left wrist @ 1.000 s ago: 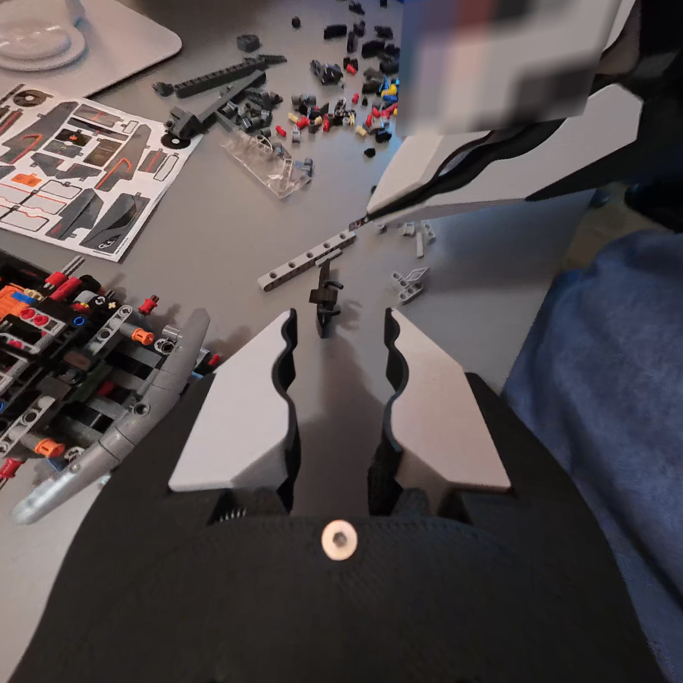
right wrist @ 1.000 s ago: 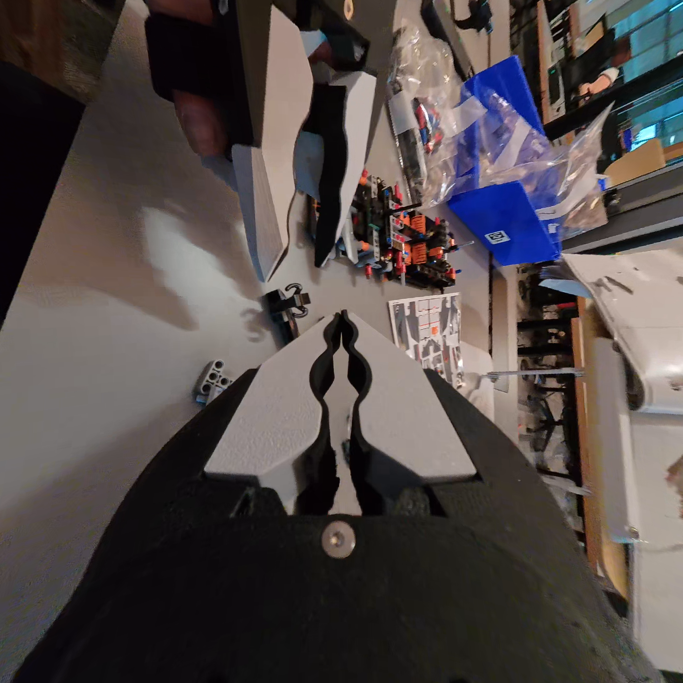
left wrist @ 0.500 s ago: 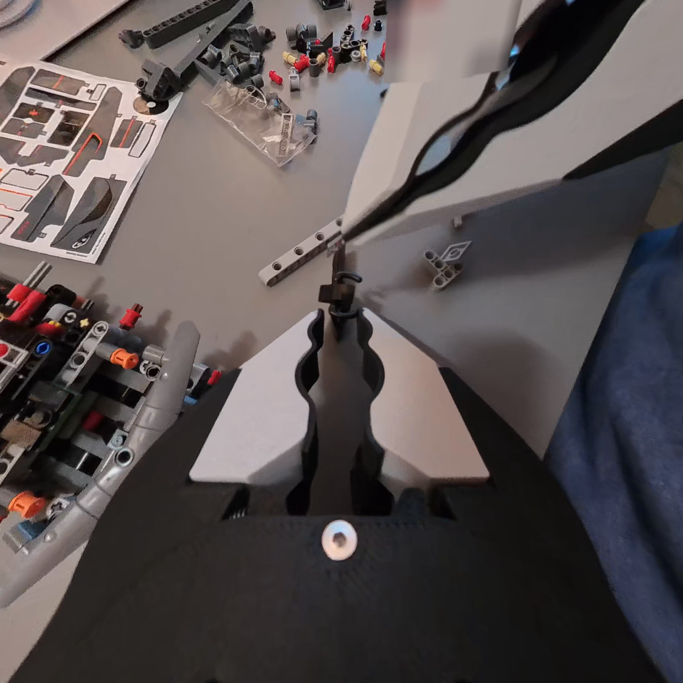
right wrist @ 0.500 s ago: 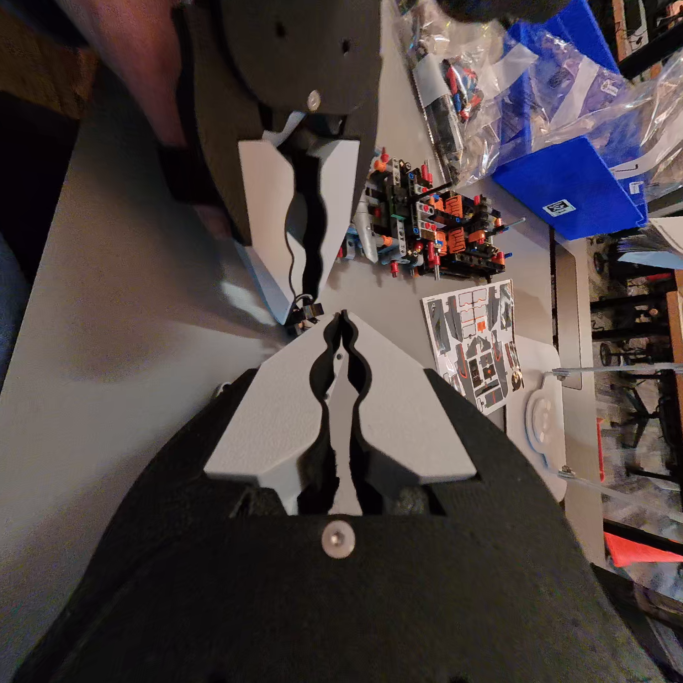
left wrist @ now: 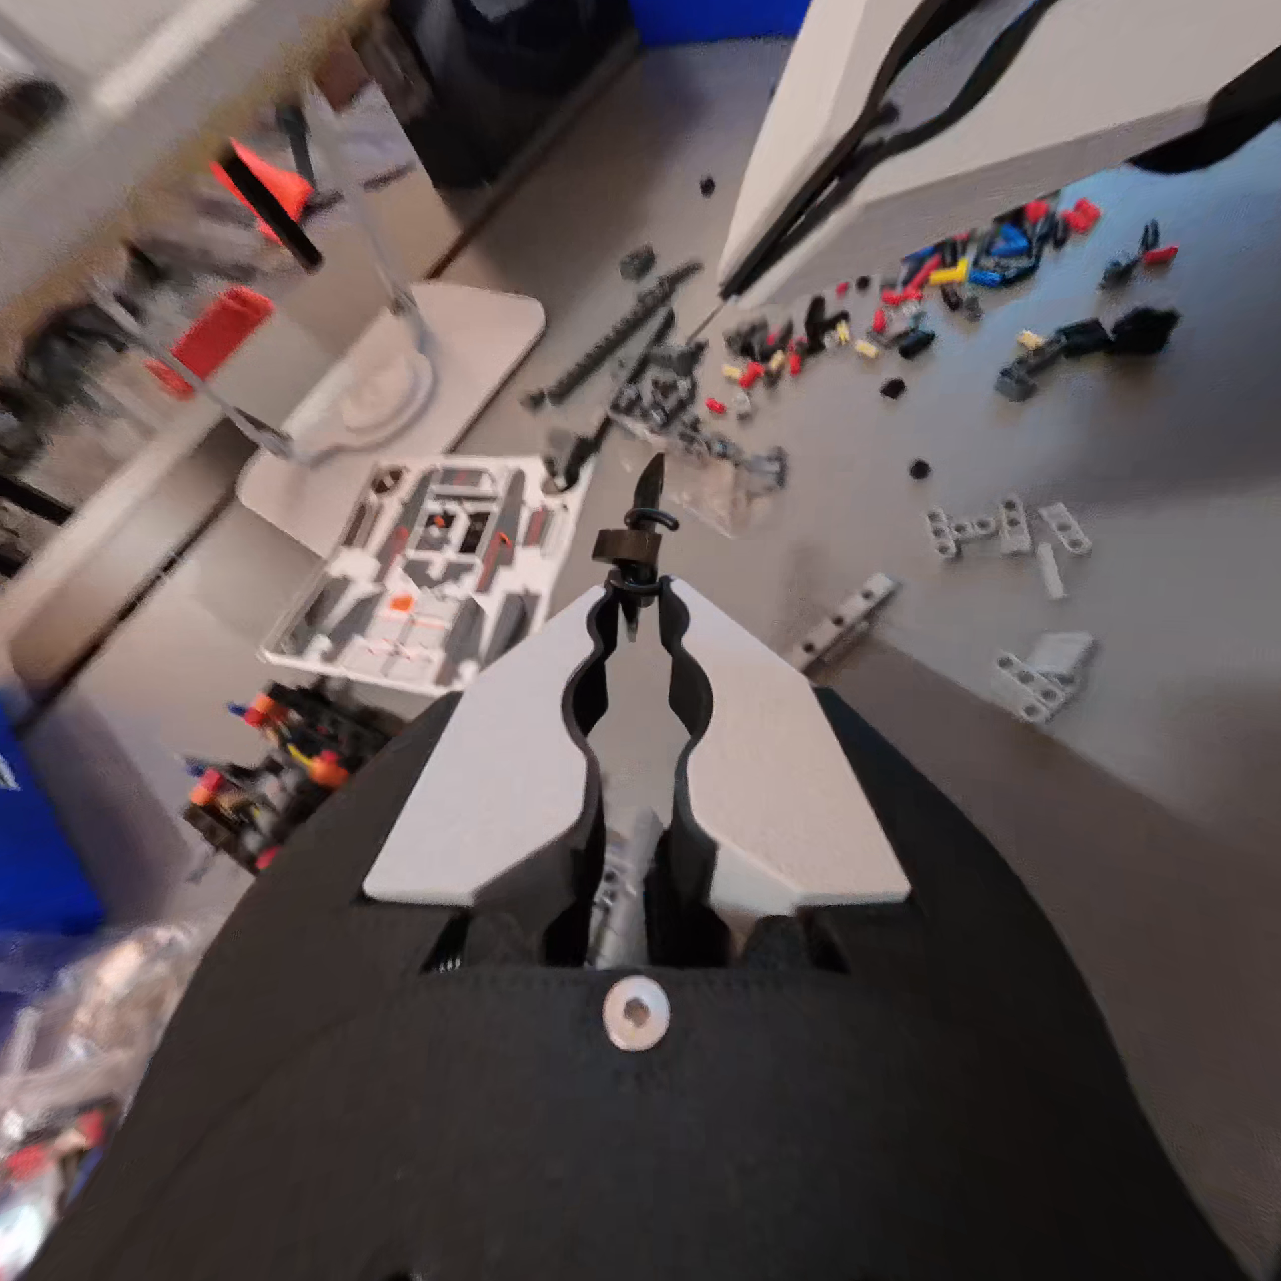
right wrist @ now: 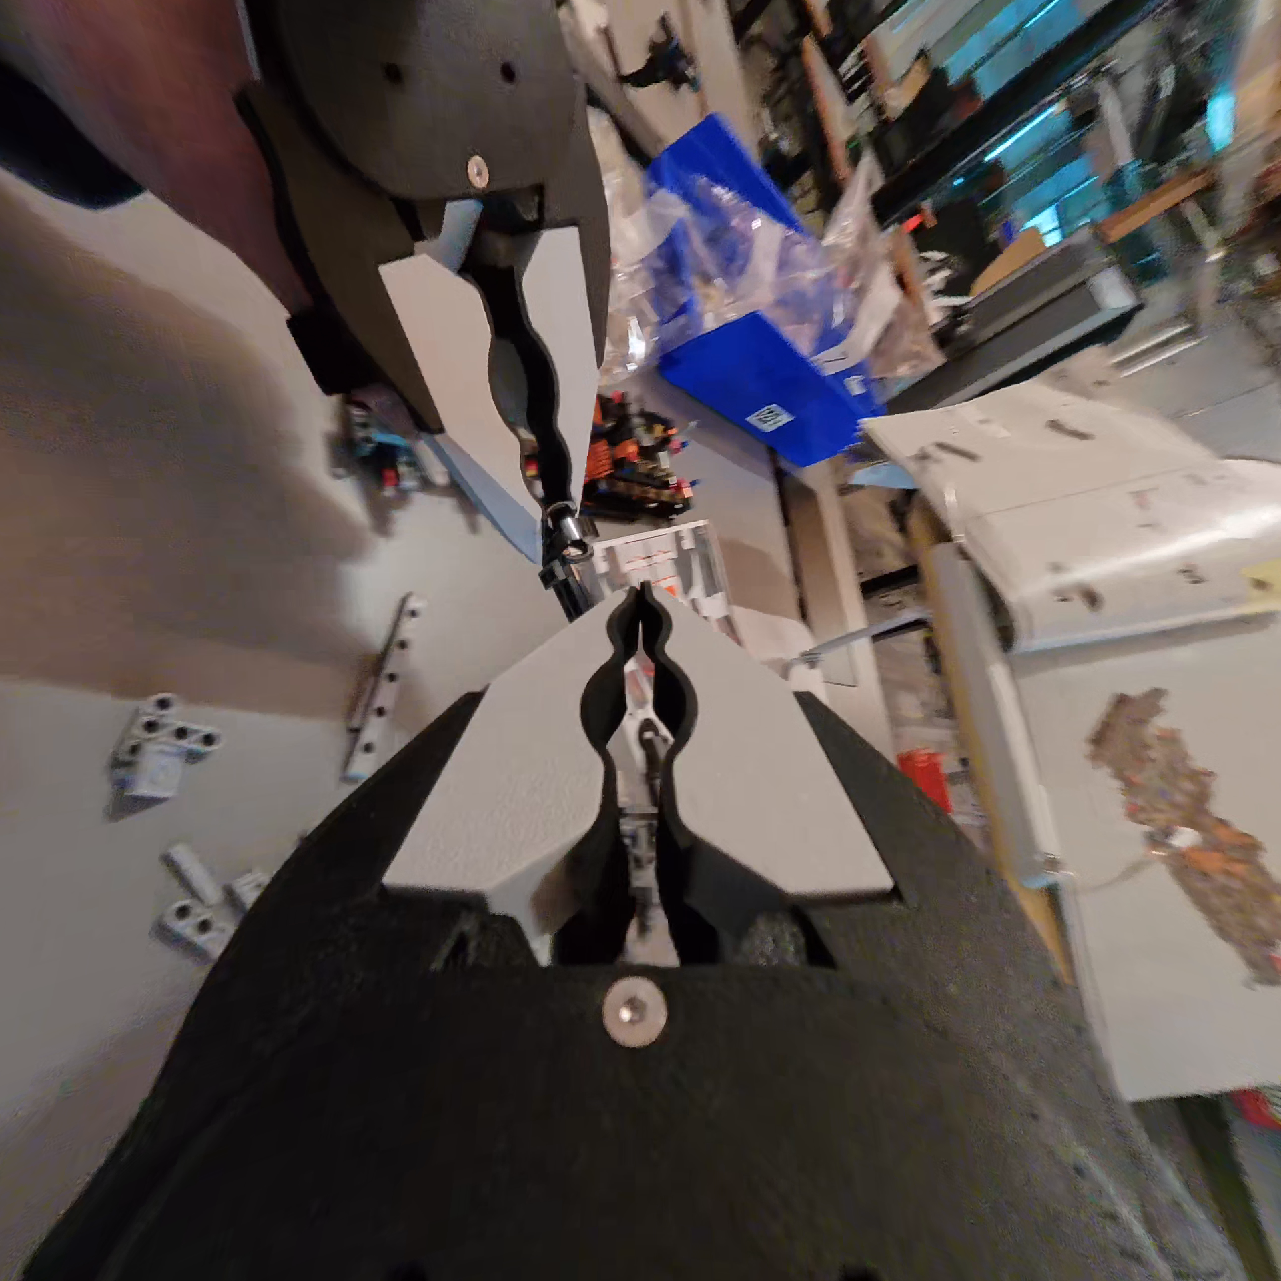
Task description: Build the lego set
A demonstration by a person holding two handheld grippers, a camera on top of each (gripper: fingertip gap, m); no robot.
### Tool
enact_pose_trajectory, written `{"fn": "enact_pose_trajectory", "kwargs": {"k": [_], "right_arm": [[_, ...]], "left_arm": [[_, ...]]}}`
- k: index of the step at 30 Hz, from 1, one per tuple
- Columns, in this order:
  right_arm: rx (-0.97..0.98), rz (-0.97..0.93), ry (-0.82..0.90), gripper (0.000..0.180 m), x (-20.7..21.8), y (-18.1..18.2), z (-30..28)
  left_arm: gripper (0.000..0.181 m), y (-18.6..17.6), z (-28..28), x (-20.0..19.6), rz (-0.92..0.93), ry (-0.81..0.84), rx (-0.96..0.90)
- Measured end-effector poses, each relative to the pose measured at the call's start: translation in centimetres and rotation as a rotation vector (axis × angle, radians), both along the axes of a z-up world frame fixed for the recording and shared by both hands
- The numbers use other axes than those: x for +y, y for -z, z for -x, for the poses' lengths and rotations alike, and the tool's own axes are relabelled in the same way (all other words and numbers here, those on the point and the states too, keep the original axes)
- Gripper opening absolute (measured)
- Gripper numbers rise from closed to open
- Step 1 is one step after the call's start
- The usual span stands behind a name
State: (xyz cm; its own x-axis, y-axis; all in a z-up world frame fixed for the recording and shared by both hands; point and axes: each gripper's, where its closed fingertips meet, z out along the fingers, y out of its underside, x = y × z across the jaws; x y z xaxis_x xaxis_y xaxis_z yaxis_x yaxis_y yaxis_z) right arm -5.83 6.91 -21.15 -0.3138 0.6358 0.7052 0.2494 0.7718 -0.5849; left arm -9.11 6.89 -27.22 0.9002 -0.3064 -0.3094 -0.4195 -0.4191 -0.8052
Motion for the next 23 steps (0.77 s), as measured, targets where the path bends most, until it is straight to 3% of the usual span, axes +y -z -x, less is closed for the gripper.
{"fn": "enact_pose_trajectory", "kwargs": {"k": [7, 12, 23], "right_arm": [[0.154, -0.178, 0.023, 0.000, 1.4, -4.5, 1.3], [0.203, -0.285, 0.066, 0.000, 1.8, -4.7, 1.0], [0.272, -0.329, 0.164, 0.000, 4.5, -5.7, 0.9]], "left_arm": [[0.008, -5.6, -0.1, 4.2, -0.128, 0.037, 0.203], [0.009, -6.3, -0.4, 5.2, -0.153, 0.032, 0.299], [0.008, -8.2, -1.1, 6.3, -0.237, 0.051, 0.407]]}}
